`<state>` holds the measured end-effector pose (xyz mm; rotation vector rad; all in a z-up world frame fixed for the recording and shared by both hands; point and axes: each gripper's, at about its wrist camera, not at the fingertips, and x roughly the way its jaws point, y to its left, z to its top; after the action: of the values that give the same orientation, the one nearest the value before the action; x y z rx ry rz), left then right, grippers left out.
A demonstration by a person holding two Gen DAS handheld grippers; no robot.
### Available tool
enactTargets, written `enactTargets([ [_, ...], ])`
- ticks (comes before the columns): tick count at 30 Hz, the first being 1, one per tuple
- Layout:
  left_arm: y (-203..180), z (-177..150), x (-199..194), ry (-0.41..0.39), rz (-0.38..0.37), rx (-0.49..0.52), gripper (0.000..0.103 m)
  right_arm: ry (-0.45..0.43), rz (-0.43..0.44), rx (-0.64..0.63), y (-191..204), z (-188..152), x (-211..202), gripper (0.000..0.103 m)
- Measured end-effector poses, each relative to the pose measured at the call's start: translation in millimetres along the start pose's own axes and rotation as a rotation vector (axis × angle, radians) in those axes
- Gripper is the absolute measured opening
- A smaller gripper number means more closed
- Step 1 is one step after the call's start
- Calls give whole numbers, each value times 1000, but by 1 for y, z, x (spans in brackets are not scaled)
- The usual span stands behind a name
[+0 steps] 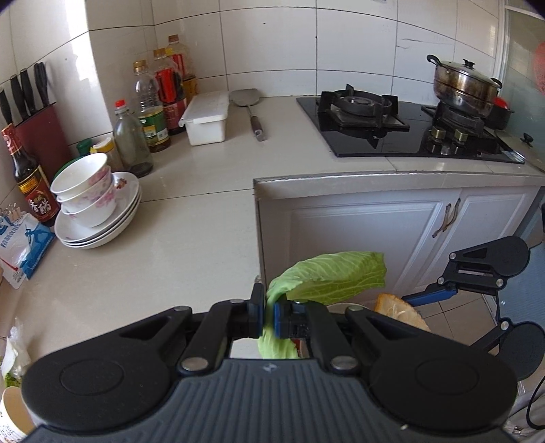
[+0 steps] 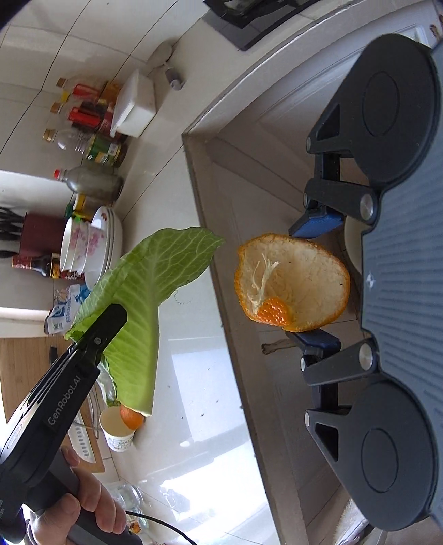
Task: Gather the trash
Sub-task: 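Carry the cabbage leaf and orange peel with both tools over the white bin, then open the right tool over the bin while the left tool drops the cabbage leaf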
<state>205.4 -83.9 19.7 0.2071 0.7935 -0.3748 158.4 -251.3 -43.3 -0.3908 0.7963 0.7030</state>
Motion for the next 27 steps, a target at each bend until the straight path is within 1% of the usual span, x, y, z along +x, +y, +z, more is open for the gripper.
enactTargets([
  [6, -35, 7, 19, 2, -43, 16, 3, 30, -71, 67, -31, -36, -1, 60],
  [11, -58, 13, 37, 6, -58, 23, 3, 60, -113, 115, -54, -63, 12, 60],
  [16, -73, 15, 55, 24, -61, 9, 3, 115, -131, 161, -76, -91, 46, 60],
  [24, -91, 13, 91, 68, -41, -17, 3, 191, -109, 245, -104, -123, 115, 61],
  [26, -95, 12, 102, 79, -34, -25, 3, 195, -103, 268, -108, -131, 130, 63],
  [27, -97, 11, 106, 83, -30, -27, 3, 197, -104, 276, -109, -134, 137, 74],
])
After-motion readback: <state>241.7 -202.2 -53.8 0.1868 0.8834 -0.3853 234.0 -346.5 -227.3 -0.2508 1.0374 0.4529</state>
